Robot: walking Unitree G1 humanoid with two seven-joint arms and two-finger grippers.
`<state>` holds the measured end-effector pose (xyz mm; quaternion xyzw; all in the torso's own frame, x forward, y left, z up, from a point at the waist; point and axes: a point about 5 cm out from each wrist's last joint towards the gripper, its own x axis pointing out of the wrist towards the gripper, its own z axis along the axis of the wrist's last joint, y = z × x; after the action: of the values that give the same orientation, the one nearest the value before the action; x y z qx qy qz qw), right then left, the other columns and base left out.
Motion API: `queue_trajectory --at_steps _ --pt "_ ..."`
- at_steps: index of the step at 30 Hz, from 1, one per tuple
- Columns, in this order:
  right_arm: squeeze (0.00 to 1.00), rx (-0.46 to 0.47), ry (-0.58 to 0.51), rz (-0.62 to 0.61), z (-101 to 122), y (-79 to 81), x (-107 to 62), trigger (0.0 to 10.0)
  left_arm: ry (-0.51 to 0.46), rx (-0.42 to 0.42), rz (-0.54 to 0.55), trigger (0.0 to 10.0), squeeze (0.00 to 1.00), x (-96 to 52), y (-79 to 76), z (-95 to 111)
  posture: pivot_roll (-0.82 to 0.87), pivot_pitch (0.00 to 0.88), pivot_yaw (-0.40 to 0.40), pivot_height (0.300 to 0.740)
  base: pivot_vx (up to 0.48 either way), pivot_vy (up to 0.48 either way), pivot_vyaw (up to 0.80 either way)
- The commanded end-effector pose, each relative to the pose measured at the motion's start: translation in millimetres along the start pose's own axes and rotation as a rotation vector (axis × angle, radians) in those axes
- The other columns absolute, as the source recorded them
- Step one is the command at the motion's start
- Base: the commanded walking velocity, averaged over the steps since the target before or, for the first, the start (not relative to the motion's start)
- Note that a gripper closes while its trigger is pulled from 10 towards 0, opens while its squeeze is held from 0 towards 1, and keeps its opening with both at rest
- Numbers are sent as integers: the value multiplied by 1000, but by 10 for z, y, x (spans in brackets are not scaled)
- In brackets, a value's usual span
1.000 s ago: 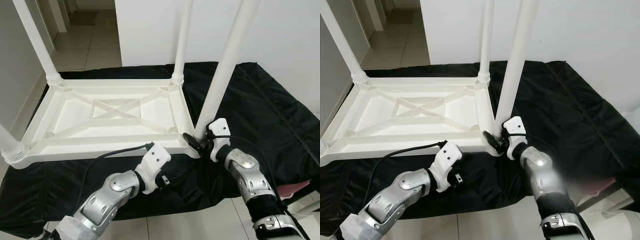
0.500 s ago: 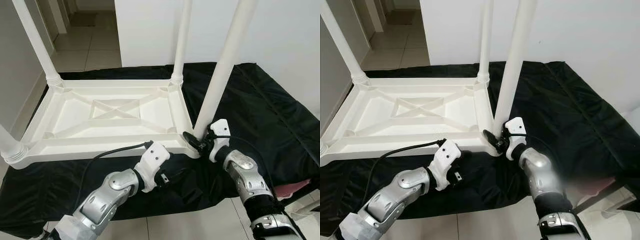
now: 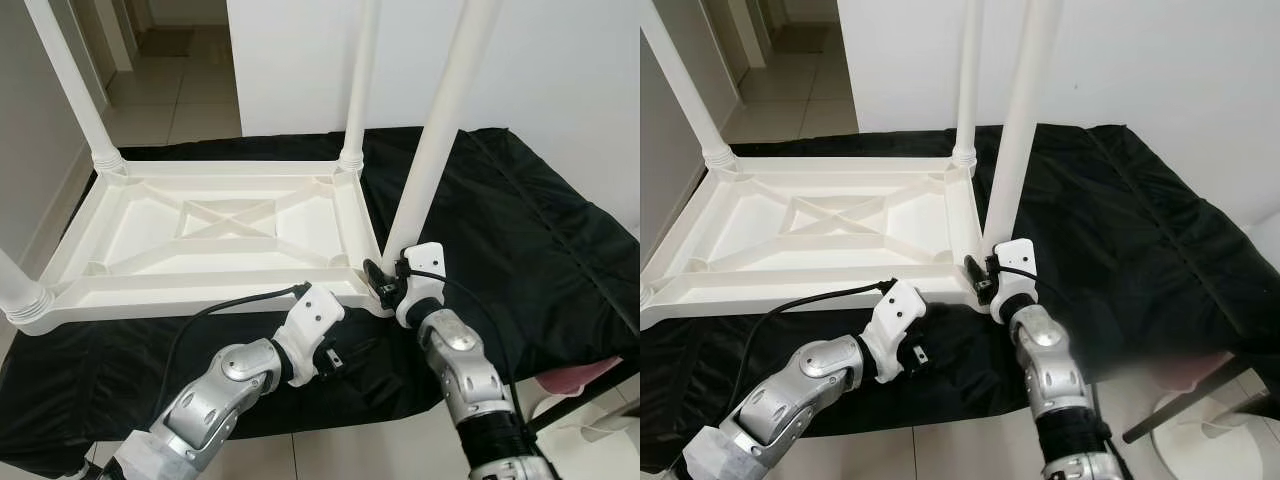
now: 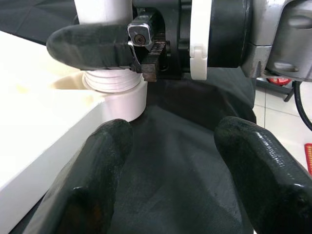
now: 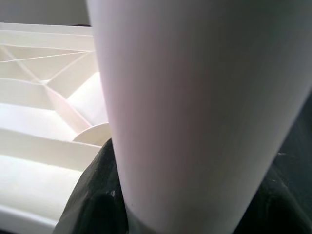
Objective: Building children table
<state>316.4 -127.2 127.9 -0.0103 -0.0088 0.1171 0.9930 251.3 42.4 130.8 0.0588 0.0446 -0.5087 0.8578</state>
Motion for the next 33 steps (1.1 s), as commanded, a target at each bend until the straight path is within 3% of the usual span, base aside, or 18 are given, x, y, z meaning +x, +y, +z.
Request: queue_trajectory --at_steps 1,4,9,12,21,22,27,33 --pt "0 11 58 -39 -110 6 -42 10000 22 10 -112 10000 0 -3 -50 -23 -33 7 -18 740 0 0 0" --pt "0 27 55 -200 -92 79 -94 10000 22 11 -120 10000 0 6 -57 -23 -40 3 -15 740 0 0 0" --pt "0 78 64 -364 -108 214 -130 10000 19 10 -126 10000 0 25 -79 -24 -37 0 -23 740 0 0 0" --pt "0 93 57 -319 -90 310 -110 10000 18 9 -128 10000 0 29 -87 -25 -37 0 -25 740 0 0 0" --pt "31 87 84 -287 -119 314 -121 10000 17 10 -124 10000 0 29 -89 -29 -30 0 -37 740 0 0 0" --pt "1000 89 82 -277 -113 329 -119 10000 17 10 -121 10000 0 32 -85 -30 -27 0 -41 740 0 0 0" --pt "1000 88 23 -218 -42 323 -122 10000 17 10 -116 10000 0 26 -91 -36 -27 0 -41 740 0 0 0" --pt "1000 79 -31 -149 -16 184 -194 10000 19 10 -117 10000 0 23 -91 -41 -33 0 -37 740 0 0 0"
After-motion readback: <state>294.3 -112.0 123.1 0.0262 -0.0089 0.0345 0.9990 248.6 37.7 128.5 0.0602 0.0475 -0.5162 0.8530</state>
